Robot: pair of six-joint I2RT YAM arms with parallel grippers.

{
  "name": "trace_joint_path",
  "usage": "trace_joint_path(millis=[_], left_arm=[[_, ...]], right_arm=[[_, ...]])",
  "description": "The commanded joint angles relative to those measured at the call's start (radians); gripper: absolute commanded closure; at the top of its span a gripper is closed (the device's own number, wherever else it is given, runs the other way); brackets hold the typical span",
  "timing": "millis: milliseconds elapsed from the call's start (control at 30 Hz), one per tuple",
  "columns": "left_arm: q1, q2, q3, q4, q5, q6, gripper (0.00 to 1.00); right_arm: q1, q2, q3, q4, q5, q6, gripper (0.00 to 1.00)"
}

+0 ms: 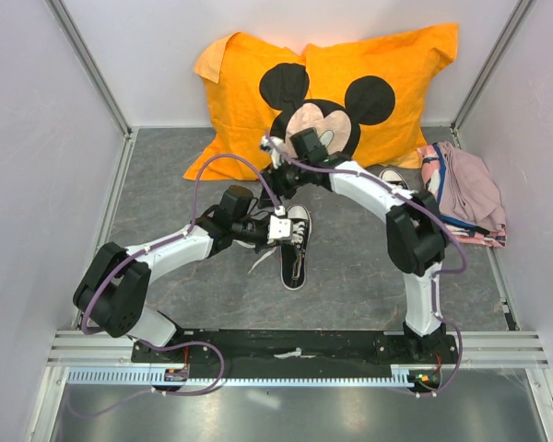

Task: Tie the shoes

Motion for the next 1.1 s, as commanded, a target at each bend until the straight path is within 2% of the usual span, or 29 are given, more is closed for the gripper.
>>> trace_joint_path(millis=[0,133,233,333,700,1067], left_arm=[[-0.001,-0.003,0.005,0.066,-0.006,-0.023,0.98],[0.004,0.020,0.019,0.076,-0.002,-0.031,0.98],[0.005,0.035,0.033,0.076,0.000,-0.031,0.98],[0.005,0.047,0.048,0.076,0.004,-0.034,0.98],[0.009,0.070,0.076,0.085,0.001,-0.039,0.98],[0.009,0.085,0.079,0.085,0.008,-0.032,0.98]], right_arm=[[-0.066,-0.177,-0.058,-0.080,-0.064,-0.029,0.34],[-0.108,-0.271,-0.213,-0.132,-0.093,-0.097,0.39],[-0.116,-0.274,-0.248,-0.207,-0.129,-0.120,0.42],[-0.117,-0.278,-0.293,-0.193,-0.140,-0.092,0.41],[-0.116,-0.266,-0.364,-0.193,-0.113,-0.148,0.44],[-0.113,-0.259,-0.356,-0.206,-0.183,-0.155,0.45]])
